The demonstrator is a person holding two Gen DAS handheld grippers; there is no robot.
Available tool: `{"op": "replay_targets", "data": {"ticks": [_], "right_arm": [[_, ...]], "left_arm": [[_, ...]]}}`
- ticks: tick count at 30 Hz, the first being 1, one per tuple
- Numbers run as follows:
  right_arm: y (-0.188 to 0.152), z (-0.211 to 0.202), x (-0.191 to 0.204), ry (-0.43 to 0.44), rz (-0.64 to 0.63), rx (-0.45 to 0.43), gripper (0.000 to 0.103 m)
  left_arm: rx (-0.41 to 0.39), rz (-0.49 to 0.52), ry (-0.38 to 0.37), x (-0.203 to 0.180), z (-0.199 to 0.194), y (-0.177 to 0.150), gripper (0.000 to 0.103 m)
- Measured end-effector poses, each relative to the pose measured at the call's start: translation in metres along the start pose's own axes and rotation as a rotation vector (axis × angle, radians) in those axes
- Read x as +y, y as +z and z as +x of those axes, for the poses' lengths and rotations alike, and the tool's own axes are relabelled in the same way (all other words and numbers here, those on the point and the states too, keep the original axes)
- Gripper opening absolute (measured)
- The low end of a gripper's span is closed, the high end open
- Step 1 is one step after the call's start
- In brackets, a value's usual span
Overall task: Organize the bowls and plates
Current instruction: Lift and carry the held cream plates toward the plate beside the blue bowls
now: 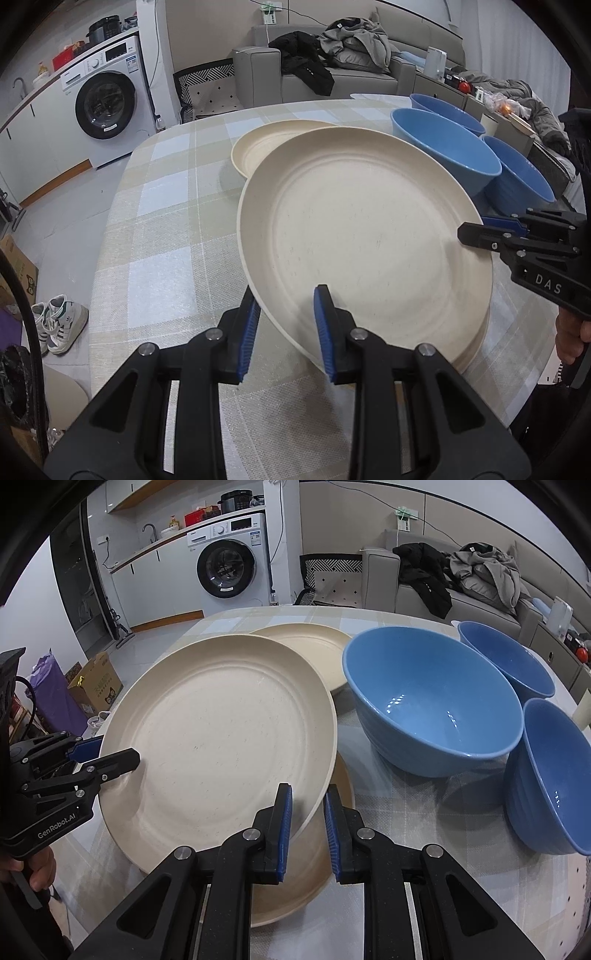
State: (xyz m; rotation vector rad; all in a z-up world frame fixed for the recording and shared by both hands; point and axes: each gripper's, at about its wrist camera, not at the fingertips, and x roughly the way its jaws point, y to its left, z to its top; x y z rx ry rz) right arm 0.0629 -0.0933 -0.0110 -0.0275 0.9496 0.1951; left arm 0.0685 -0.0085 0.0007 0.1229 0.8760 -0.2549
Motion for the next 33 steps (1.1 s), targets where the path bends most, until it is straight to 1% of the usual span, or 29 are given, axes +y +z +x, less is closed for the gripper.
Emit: {"op": "replay_targets", "data": {"ticks": [19,28,33], "right_arm": [[-0.020,0.000,-0.005,-0.014,0.017,0.040,0.019],[-0.025,0.002,-0.004,-0.030,0.011,0.051,0.020],[-0.020,0.004,0.000,-0.037,0.004,0.053,0.020]], "left_arm": [[0.053,0.066,-0.009,-0.014,0.016,-0.007,0.026],[0.071,0.091,-0.001,-0.018,0.021,-0.009,0.027],[0.079,0.107,0.005,-0.021,0.020,-0.011,0.028]]}}
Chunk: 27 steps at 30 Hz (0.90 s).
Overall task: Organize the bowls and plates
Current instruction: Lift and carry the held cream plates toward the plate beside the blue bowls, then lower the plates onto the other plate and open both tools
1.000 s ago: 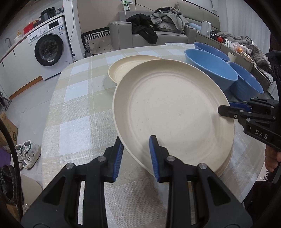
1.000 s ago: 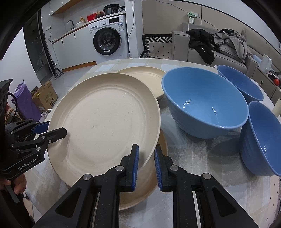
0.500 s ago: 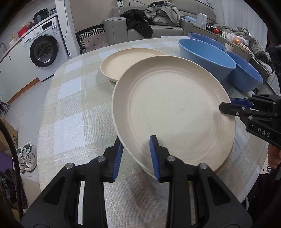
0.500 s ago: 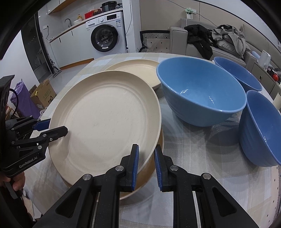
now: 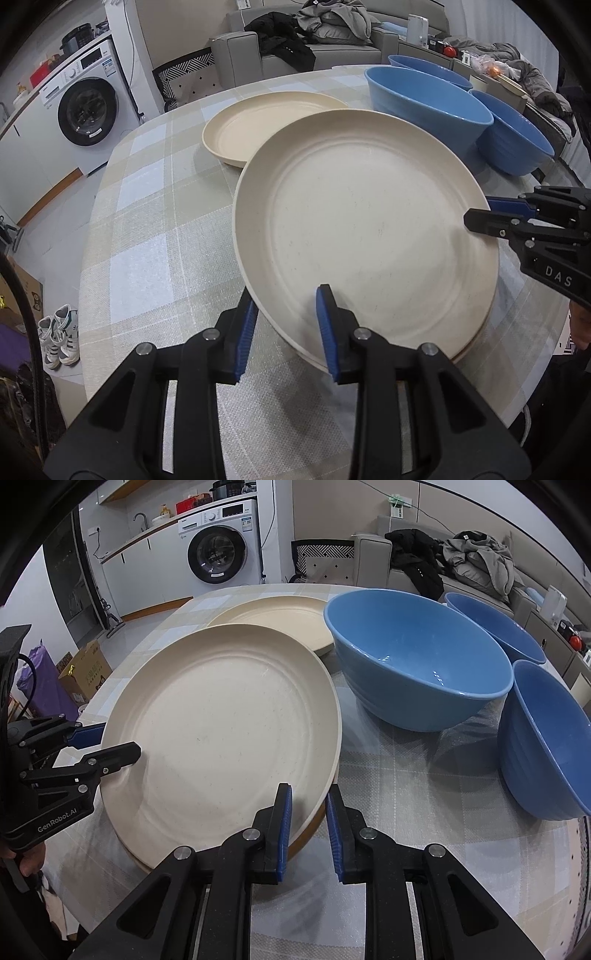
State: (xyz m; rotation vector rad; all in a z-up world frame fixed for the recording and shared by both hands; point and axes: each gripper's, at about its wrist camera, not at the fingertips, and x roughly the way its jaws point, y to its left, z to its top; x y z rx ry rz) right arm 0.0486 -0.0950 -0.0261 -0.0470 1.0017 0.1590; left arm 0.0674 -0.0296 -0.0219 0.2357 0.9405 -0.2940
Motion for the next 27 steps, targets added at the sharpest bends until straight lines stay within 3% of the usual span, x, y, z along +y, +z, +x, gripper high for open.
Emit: {"op": "replay_targets", "data": {"ticks": [27], "right_arm": [[-0.012,0.005,0.006,-0.050,-0.048,-0.002,0.022]], "left_arm": [[0.041,0.031,0.037,-0.005,0.009,-0.003,0.037]]}}
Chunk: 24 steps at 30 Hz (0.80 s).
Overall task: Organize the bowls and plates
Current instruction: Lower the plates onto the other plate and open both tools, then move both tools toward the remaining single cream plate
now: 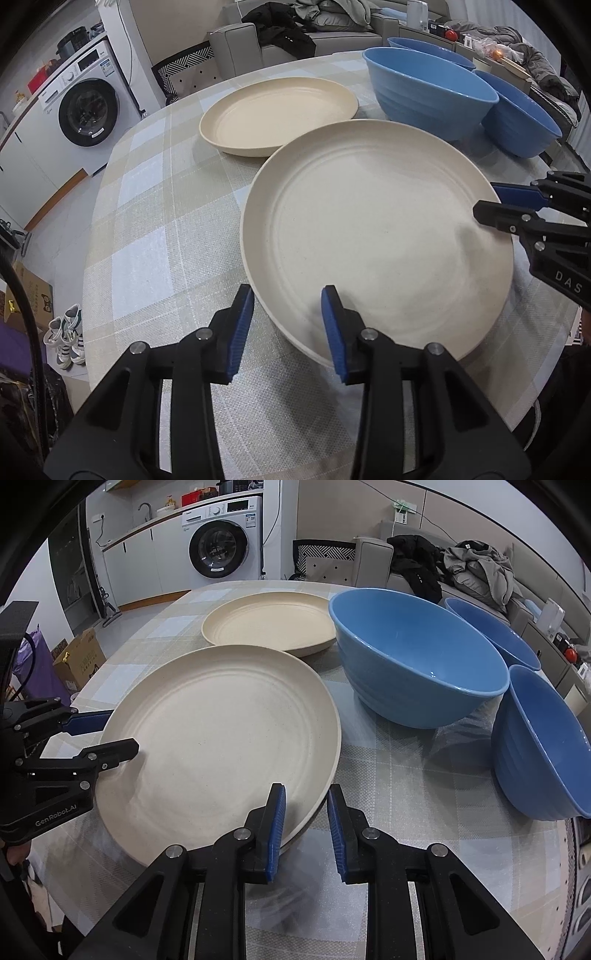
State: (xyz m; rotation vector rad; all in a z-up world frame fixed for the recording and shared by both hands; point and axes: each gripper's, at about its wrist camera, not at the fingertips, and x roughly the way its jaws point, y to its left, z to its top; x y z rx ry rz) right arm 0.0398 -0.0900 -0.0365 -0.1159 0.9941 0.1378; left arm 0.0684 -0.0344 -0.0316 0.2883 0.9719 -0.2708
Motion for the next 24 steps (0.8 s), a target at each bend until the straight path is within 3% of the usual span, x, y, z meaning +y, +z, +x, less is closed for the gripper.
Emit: {"op": "replay_targets", "data": {"ticks": [3,6,8,13,19,23,24], "right_arm": [[-0.001,0.000,-0.002,0.000,0.007,-0.001,0.023],[-0.001,-0.003,-0.003,0.016,0.009,-0.011,0.028],[0.000,-0.006,-0.003,0.026,0.009,-0.022,0.031],[0.003,-0.019,-0.008,0.065,0.015,-0.070,0.058],[0.014,-0.037,-0.014,0.093,0.011,-0.136,0.082],[0.024,-0.050,-0.021,0.126,0.012,-0.180,0.085],[0.026,-0.053,-0.023,0.130,0.012,-0.194,0.087]], "left_arm": [[-0.001,-0.014,-0.022,0.003,0.001,0.001,0.041],[0.005,-0.033,-0.031,0.005,0.002,0.002,0.058],[-0.005,-0.041,-0.025,0.007,-0.001,0.002,0.064],[-0.049,-0.095,-0.024,0.018,-0.015,0.006,0.077],[-0.110,-0.207,-0.023,0.036,-0.038,0.011,0.082],[-0.142,-0.244,-0.032,0.044,-0.050,0.014,0.087],[-0.151,-0.254,-0.026,0.046,-0.053,0.015,0.093]]}}
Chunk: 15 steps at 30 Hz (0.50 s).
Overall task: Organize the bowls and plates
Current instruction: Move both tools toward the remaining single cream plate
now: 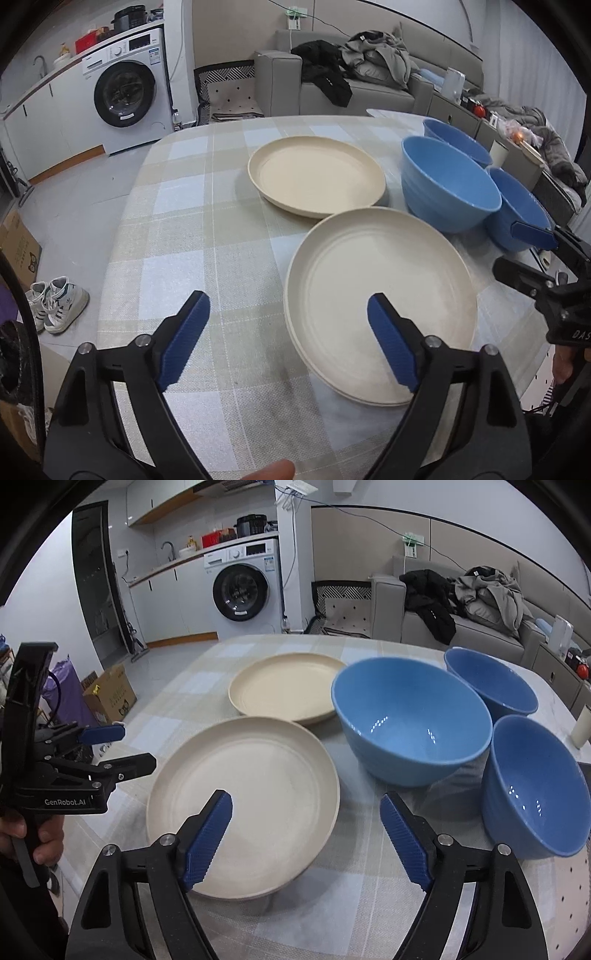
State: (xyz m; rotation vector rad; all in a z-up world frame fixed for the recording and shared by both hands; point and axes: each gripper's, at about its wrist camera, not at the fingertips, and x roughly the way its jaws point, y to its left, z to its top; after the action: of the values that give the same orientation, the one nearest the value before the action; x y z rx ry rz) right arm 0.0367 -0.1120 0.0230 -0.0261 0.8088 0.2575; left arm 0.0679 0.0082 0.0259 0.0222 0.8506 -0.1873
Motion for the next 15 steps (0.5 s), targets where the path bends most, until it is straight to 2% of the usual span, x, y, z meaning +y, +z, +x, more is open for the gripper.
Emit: {"op": "replay_targets", "data": {"ticks": [1,3,7,15], "right_arm": [[0.003,-0.002,-0.002,0.004,0.000,-0.009,0.091],[0.008,-0.008,-0.007,0.010,0.003,-0.030,0.098],[0.021,-0.019,-0.017,0.005,0.005,-0.062,0.101],[0.051,-0.038,-0.042,0.012,0.038,-0.110,0.102]], "left_arm": [[-0.011,-0.011,0.003,0.001,-0.002,0.002,0.103],[-0.032,-0.032,-0.005,0.002,-0.006,0.003,0.102],[-0.040,-0.040,-0.020,-0.001,-0.008,0.007,0.102],[-0.050,-0.059,-0.002,-0.006,-0.005,0.029,0.102]]}}
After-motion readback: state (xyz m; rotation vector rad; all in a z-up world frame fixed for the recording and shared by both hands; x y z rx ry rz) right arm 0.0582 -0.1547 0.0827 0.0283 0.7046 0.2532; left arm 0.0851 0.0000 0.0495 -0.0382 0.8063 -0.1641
